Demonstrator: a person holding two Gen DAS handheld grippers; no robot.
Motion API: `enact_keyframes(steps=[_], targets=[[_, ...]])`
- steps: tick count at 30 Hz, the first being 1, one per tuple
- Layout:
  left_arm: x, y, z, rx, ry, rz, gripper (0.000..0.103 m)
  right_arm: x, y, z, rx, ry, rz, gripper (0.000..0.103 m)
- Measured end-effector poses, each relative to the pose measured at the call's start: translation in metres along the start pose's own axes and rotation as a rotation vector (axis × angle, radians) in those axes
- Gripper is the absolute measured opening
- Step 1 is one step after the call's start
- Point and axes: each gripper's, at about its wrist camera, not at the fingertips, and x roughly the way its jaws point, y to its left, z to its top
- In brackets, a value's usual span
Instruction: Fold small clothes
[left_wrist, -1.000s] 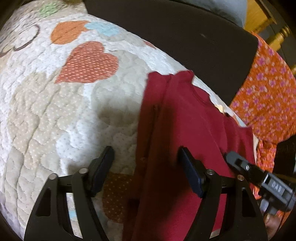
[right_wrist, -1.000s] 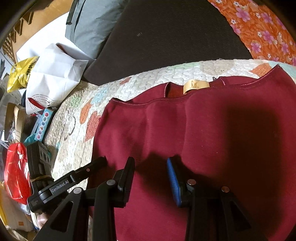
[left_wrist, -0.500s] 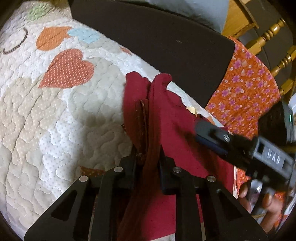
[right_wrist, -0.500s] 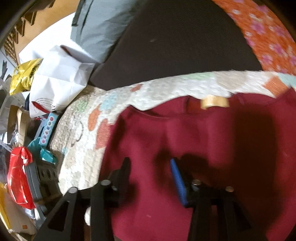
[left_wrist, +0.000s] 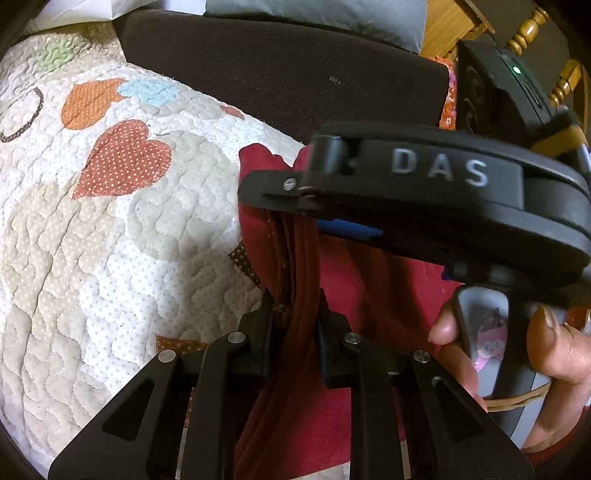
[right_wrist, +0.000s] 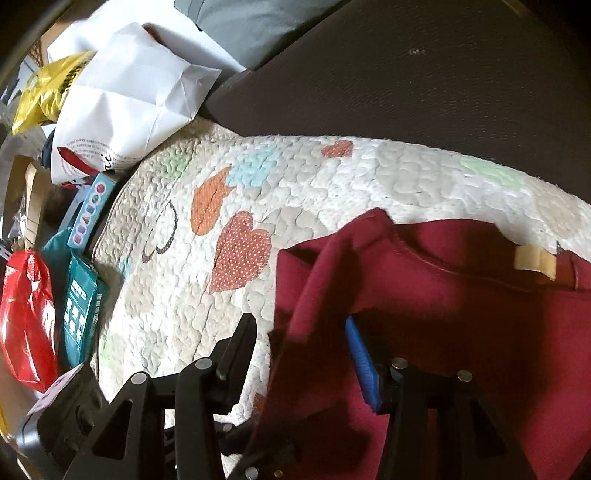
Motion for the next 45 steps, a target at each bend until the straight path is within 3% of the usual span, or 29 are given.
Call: enact_keyframes(steps=[7,15,19,21,27,33,38,41,45], targets=[[0.0,-0.003,-0.006,0.009,-0.002,0.01,0.017,0.007,0.008,0.003,-0.059,0.031,-0.046,0.051],[0.004,-0.002,-0.007,-0.001,0.007,0.02,0.017,0.023,0.018,-0.001,-0.14,0.068,-0.156,0.052],[0.004,-0.003,-0.007,0.013,0.005,0.023,0.017,0.022,0.016,-0.004,-0.159,0.055,-0.154,0.052],[0.005,-0.004,-0.007,0.014,0.007,0.02,0.017,0.019,0.014,-0.005,-0.167,0.035,-0.173,0.041],[0.0,-0.008,-0.004,0.03,0.006,-0.035,0.017,0.0,0.013,-0.012,-0.188,-0.051,-0.16,0.025],[-0.016,-0.017,0.004,0.005,0.011,-0.206,0.017,-0.044,0.003,-0.017,-0.186,-0.142,-0.118,0.02],[-0.038,-0.047,0.003,0.085,0.001,-0.372,0.019,-0.1,-0.013,-0.026,-0.213,-0.228,-0.114,0.018],[-0.053,-0.066,-0.003,0.15,0.004,-0.491,0.023,-0.132,-0.035,-0.036,-0.208,-0.268,-0.162,0.016],[-0.066,-0.091,-0.015,0.261,-0.009,-0.514,0.031,-0.168,-0.086,-0.052,-0.115,-0.304,-0.186,0.016]])
